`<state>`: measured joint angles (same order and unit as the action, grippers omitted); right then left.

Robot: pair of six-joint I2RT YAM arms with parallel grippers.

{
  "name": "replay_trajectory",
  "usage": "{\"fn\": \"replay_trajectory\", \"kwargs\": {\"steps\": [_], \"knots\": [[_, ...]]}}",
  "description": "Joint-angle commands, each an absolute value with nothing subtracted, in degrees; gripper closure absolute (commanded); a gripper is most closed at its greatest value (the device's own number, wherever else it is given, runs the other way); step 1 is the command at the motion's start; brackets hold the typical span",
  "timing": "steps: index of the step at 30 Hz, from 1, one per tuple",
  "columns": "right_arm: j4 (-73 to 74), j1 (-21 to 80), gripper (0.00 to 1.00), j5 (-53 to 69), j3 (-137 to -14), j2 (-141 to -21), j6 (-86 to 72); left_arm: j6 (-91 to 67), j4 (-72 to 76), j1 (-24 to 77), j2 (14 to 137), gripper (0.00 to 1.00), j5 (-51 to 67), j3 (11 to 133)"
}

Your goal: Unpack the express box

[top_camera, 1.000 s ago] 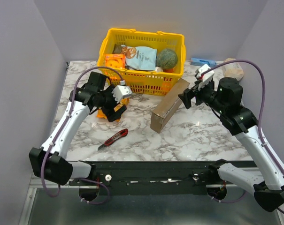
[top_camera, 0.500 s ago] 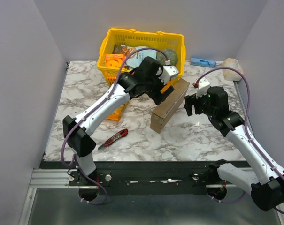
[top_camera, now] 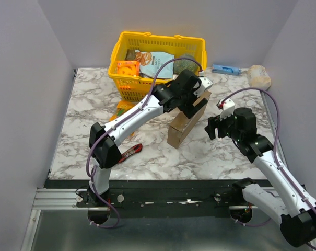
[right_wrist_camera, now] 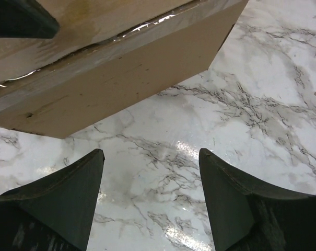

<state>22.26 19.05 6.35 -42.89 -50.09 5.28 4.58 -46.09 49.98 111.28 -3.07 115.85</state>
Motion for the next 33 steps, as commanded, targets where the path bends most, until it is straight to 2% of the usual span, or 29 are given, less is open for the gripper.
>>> {"fn": "replay_trajectory", "kwargs": {"steps": [1,14,22,33], "knots": [[21.9,18.4,0.20,8.9,-41.1,-49.0,3.9,2.5,-46.5,50.4,113.6,0.02,-5.3,117.1],[22.1,17.3,0.20,12.9,-40.8,-50.0,2.8,0.4,-46.0,50.3,116.3,0.02,-3.5,116.5],[18.8,17.3,0.20,15.0,-41.8,-53.8,1.3,0.3,-43.6,49.6,113.4,0.02,6.3,119.3],[18.4,17.4,0.21,16.3,-42.7,-54.5,0.4,-1.3,-45.1,49.7,116.2,0.02,2.1,115.1]]}}
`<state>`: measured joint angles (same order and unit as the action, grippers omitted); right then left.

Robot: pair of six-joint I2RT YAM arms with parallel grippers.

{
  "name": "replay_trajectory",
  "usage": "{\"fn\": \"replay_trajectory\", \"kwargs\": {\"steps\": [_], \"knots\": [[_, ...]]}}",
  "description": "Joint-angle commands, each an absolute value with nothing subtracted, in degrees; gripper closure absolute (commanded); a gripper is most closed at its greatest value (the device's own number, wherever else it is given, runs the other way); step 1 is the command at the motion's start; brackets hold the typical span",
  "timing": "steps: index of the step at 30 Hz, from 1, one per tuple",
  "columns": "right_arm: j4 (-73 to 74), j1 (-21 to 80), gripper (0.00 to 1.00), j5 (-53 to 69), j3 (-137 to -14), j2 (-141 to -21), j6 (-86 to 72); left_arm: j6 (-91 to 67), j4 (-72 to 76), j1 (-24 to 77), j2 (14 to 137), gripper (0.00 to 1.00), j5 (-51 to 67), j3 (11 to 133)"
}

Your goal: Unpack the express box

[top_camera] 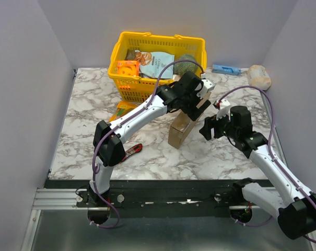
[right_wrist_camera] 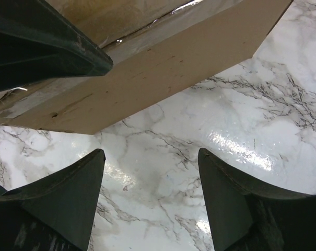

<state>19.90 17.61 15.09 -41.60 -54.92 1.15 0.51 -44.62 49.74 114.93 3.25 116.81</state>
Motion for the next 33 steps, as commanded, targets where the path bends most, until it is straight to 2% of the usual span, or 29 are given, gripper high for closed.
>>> {"fn": "replay_trajectory", "kwargs": {"steps": [1,7,10,11,14,18,26,31,33], "knots": [[18.3,17.3,0.21,16.3,-42.6,-54.4,0.4,-1.4,-44.9,49.7,116.4,0.02,2.1,114.9],[18.1,17.3,0.21,16.8,-41.8,-54.4,0.7,-1.2,-44.7,49.6,116.5,0.02,1.5,114.3],[17.7,17.2,0.21,17.4,-41.7,-55.0,0.6,-0.4,-45.2,48.7,116.1,0.11,4.0,114.1],[17.3,17.3,0.21,17.6,-41.7,-55.2,0.5,-0.4,-45.3,48.5,116.0,0.21,5.8,114.2],[16.4,17.3,0.22,18.2,-41.7,-56.2,0.5,2.8,-46.9,48.0,115.8,0.38,7.7,114.8],[14.6,17.3,0.22,19.2,-41.8,-57.8,0.2,3.7,-48.5,46.2,114.5,0.49,15.4,115.9],[7.5,17.4,0.24,21.2,-41.7,-65.5,1.0,0.3,-48.0,40.0,111.0,0.50,39.9,113.7],[6.5,17.3,0.25,22.1,-41.3,-68.2,1.1,-2.6,-46.9,36.0,109.4,0.50,48.3,110.3],[5.8,17.4,0.25,22.0,-41.0,-69.3,1.3,-5.8,-45.2,34.9,108.8,0.50,55.7,109.0]]}}
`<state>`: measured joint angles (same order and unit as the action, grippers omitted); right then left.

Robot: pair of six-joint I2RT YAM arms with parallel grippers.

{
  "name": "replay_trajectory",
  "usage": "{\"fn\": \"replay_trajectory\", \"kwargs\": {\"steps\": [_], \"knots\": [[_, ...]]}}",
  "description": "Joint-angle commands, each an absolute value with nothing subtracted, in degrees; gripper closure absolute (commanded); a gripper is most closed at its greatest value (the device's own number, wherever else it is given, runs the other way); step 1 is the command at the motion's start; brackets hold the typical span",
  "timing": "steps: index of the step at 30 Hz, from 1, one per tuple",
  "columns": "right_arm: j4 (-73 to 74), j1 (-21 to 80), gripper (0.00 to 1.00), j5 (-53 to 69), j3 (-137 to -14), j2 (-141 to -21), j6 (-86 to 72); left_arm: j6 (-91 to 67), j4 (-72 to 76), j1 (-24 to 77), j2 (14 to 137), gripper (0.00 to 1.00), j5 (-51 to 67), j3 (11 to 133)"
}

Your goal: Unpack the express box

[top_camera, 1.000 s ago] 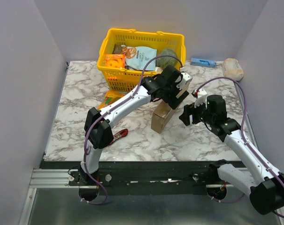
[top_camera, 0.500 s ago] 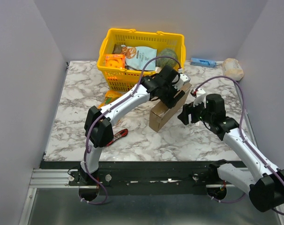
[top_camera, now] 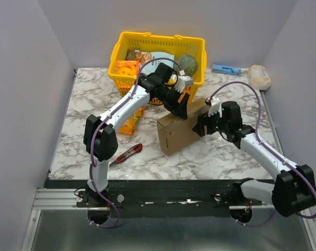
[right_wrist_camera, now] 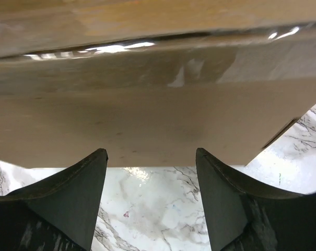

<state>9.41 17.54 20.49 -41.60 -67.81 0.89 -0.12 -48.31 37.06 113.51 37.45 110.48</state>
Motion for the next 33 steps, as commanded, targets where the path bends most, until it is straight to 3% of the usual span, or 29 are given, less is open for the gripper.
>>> {"fn": "replay_trajectory", "kwargs": {"steps": [1,9,16,18,19,23,33], "knots": [[5.6,17.3,0.25,22.0,-40.8,-69.7,1.3,-6.2,-44.1,34.6,108.7,0.51,57.0,108.4],[3.8,17.4,0.25,22.8,-40.9,-72.0,2.9,-9.0,-41.4,33.1,108.5,0.50,64.2,107.1],[2.5,19.3,0.29,23.6,-38.6,-71.5,6.2,-7.3,-42.8,32.5,108.5,0.50,56.4,104.1],[2.4,19.4,0.29,24.0,-38.4,-71.3,5.8,-2.6,-43.6,32.8,107.3,0.26,53.7,104.1],[2.3,19.3,0.29,24.1,-38.2,-71.3,5.6,-0.8,-45.6,33.4,107.2,0.02,51.7,105.8],[1.1,19.4,0.28,24.7,-37.3,-71.0,4.6,3.4,-47.6,35.9,106.0,0.01,34.2,107.9],[0.4,19.4,0.28,24.4,-36.6,-70.4,3.8,7.9,-51.6,44.2,108.4,0.01,17.1,109.1]]}}
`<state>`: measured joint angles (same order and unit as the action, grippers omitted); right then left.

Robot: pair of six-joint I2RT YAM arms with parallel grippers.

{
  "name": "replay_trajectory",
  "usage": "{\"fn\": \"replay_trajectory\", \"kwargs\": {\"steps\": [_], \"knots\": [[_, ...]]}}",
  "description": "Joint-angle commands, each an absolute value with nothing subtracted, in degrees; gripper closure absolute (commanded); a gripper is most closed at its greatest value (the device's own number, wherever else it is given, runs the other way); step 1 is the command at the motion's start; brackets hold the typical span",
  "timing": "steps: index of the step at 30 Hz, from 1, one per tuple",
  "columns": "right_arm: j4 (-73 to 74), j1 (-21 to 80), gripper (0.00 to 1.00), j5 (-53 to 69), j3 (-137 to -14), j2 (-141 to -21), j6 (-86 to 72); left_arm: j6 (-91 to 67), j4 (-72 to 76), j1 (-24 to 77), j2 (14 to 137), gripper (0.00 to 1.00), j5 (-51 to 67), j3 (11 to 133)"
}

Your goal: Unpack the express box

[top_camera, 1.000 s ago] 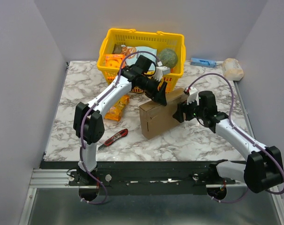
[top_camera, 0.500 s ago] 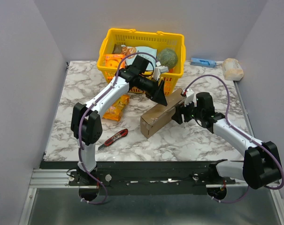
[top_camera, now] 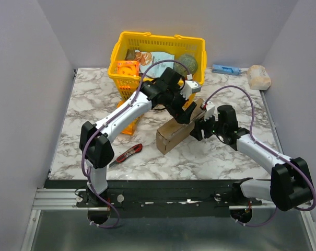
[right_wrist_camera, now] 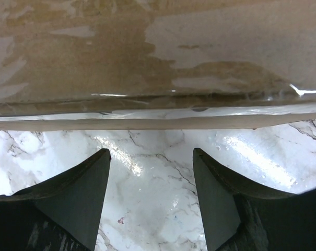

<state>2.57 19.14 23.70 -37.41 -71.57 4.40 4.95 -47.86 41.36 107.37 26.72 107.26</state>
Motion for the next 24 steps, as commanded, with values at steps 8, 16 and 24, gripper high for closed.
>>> {"fn": "replay_trajectory", "kwargs": {"steps": [8,16,24], "knots": [[0.5,19.4,0.28,24.3,-35.4,-69.2,3.1,6.0,-51.6,45.2,110.8,0.03,14.7,109.9],[0.4,19.3,0.28,24.3,-34.9,-68.5,3.1,3.5,-52.3,43.8,112.2,0.24,20.0,111.2],[0.5,19.4,0.28,24.4,-35.0,-68.8,3.2,0.3,-51.4,37.7,112.8,0.33,46.2,113.0]]}}
